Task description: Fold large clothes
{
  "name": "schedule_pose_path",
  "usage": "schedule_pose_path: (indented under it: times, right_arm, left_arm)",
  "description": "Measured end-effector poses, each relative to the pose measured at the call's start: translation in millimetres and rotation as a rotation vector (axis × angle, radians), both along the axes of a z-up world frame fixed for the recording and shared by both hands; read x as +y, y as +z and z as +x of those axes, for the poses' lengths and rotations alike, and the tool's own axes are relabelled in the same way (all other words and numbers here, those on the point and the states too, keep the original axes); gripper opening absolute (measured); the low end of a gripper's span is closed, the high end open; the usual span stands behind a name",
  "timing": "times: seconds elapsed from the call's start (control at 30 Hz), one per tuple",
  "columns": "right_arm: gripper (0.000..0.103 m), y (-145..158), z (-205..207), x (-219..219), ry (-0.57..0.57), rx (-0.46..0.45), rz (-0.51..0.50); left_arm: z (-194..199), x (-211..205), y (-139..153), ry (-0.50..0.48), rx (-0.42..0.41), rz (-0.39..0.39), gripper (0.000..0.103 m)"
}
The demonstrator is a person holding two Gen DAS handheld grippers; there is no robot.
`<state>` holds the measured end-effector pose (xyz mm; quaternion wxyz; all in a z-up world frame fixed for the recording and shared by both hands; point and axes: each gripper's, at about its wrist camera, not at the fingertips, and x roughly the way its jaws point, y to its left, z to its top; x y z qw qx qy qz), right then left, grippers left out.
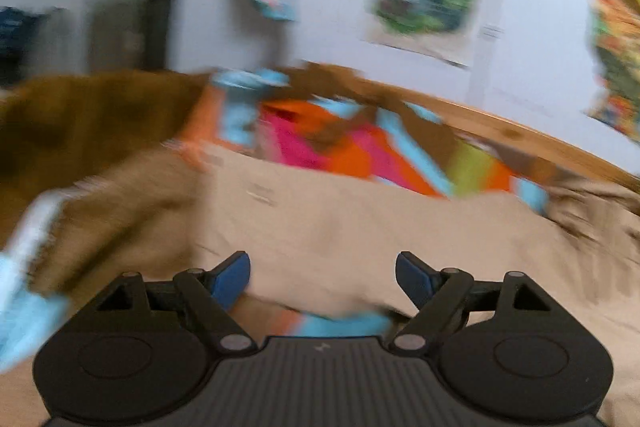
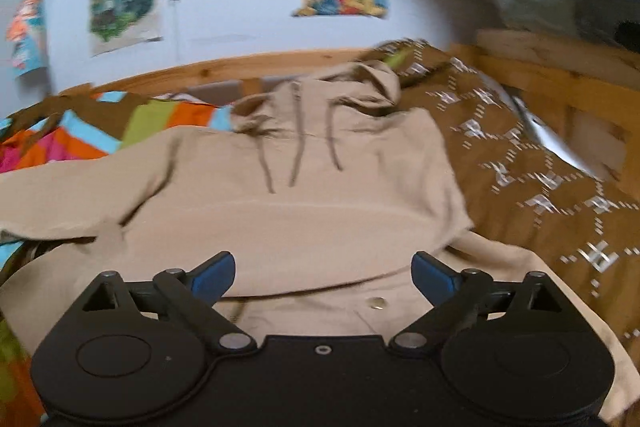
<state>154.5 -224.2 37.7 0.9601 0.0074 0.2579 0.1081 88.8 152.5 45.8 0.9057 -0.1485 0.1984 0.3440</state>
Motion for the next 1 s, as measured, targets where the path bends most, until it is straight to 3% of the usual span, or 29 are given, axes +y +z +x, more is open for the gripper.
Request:
schedule_pose_path:
  times: [0.13, 0.23, 0.37, 0.5, 0.57, 0.8, 1.0]
  right_arm:
    - [0.102, -6.8, -2.1, 1.5, 0.042, 0.009, 0.063]
    - [0.102, -14.9, 1.6, 1.0, 0.050, 0.051, 0.087]
    - [0.102, -17.4, 1.9, 0.6, 0.049, 0.066, 0.112]
    - [0.102, -16.8, 0.7, -1.7, 0.044, 0.066, 0.125]
    - [0.102, -16.1, 0.1, -1.8, 0.043, 0.068, 0.129]
    - [0.102, -10.5, -2.8, -3.8, 0.052, 0.049, 0.137]
    - [0.102, -7.8, -4.7, -5.7, 0.048, 0.037, 0.149]
  left_arm:
    - [5.6, 22.4, 1.0, 0.098, 0.037, -0.045, 0.083]
    - [7.5, 33.9, -4.1, 0.153, 0.065, -0.115, 0.075]
    - [3.3, 35.9, -9.1, 0.148, 0.051, -0.151, 0.047]
    - [0.3, 22.6, -1.5, 0.119, 0.046, -0.077, 0.021]
    - [-2.4, 13.1, 5.9, 0.093, 0.026, -0.032, 0.016]
    - [19.6, -16.1, 59.2, -0.084, -0.102, 0.104, 0.007]
    - [70.5, -76.4, 133.0, -0.423, -0.266, 0.226, 0.007]
